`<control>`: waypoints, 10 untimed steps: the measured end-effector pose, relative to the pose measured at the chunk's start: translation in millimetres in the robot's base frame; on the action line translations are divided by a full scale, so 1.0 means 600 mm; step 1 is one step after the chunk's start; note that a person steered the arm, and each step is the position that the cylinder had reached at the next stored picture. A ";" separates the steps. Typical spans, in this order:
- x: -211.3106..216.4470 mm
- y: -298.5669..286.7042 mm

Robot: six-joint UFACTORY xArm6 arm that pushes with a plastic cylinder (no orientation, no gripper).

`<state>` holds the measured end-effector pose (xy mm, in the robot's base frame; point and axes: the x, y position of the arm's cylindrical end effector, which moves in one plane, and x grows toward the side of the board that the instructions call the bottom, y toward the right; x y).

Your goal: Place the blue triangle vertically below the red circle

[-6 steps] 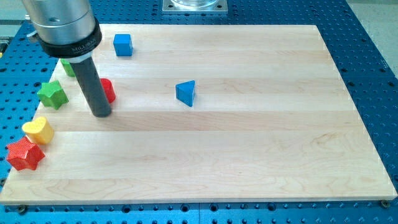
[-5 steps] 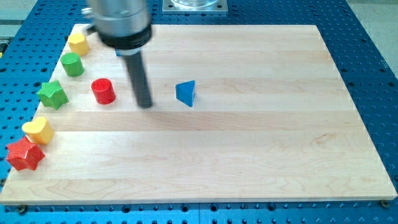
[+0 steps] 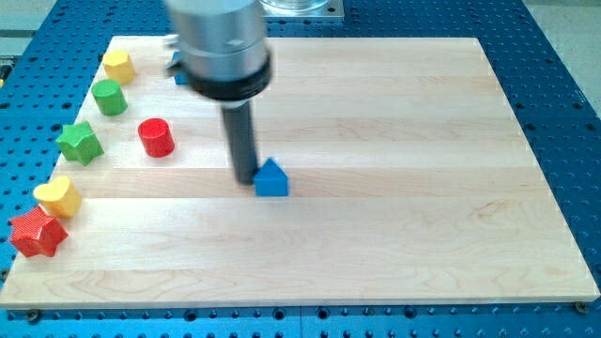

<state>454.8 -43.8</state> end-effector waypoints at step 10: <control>0.127 -0.156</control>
<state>530.7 -137.7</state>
